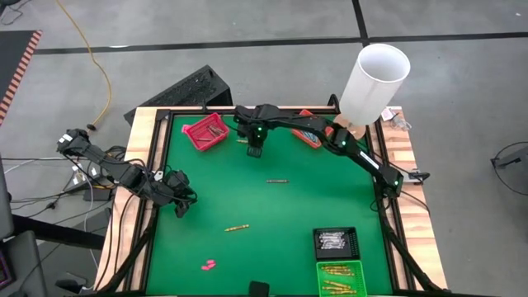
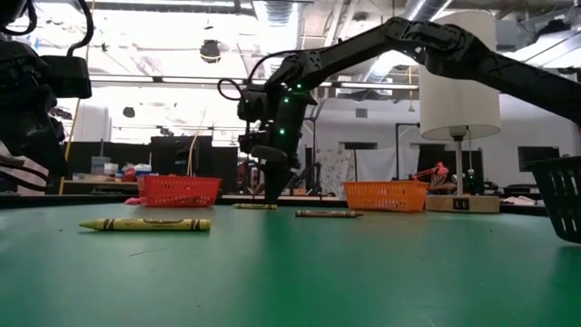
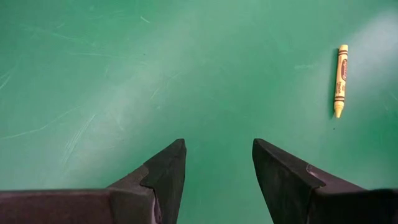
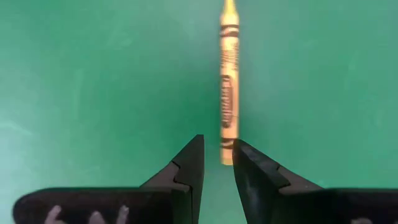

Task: Sort crayons
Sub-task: Put the yellow crayon into the green bin

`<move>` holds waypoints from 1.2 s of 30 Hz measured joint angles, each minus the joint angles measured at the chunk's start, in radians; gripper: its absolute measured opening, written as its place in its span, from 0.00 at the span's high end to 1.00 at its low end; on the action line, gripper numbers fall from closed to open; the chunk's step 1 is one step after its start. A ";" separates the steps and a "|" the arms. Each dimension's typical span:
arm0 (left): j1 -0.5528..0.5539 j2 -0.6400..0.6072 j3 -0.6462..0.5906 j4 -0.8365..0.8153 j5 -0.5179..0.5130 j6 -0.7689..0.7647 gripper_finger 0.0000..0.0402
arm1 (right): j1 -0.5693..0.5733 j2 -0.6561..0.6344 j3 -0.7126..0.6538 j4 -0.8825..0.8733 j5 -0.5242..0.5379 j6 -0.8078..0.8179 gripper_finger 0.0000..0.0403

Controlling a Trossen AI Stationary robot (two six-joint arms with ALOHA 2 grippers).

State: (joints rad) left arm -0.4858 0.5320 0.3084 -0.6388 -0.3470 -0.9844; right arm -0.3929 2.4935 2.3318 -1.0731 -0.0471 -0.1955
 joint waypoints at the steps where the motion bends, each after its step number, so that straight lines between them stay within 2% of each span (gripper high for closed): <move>1: 0.000 0.000 0.000 0.000 0.000 0.000 0.56 | 0.004 0.000 0.000 0.000 -0.013 -0.008 0.74; 4: 0.000 0.000 0.000 0.000 0.000 0.000 0.56 | 0.021 0.000 0.000 -0.002 -0.039 -0.034 0.76; 9: 0.000 0.000 0.000 0.000 0.000 -0.002 0.56 | 0.068 0.000 0.000 -0.023 -0.153 -0.043 0.79; 11: 0.000 0.000 0.000 0.000 0.000 -0.004 0.56 | 0.087 -0.007 0.002 -0.025 -0.147 -0.025 0.81; 16: 0.000 0.000 0.000 -0.001 0.000 -0.004 0.56 | 0.101 -0.031 0.018 0.019 0.114 0.101 0.97; 22: 0.000 0.000 0.000 -0.002 -0.036 -0.028 0.56 | 0.075 0.003 0.014 0.051 0.286 0.480 1.00; 27: 0.000 0.000 0.000 -0.003 -0.052 -0.030 0.56 | 0.076 0.011 0.017 0.157 0.349 0.712 1.00; 36: 0.000 0.000 0.000 -0.003 -0.060 -0.032 0.56 | 0.075 0.014 0.016 0.167 0.420 1.083 1.00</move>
State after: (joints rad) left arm -0.4854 0.5320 0.3084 -0.6418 -0.4069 -1.0168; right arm -0.3175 2.5080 2.3474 -0.9062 0.3733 0.8879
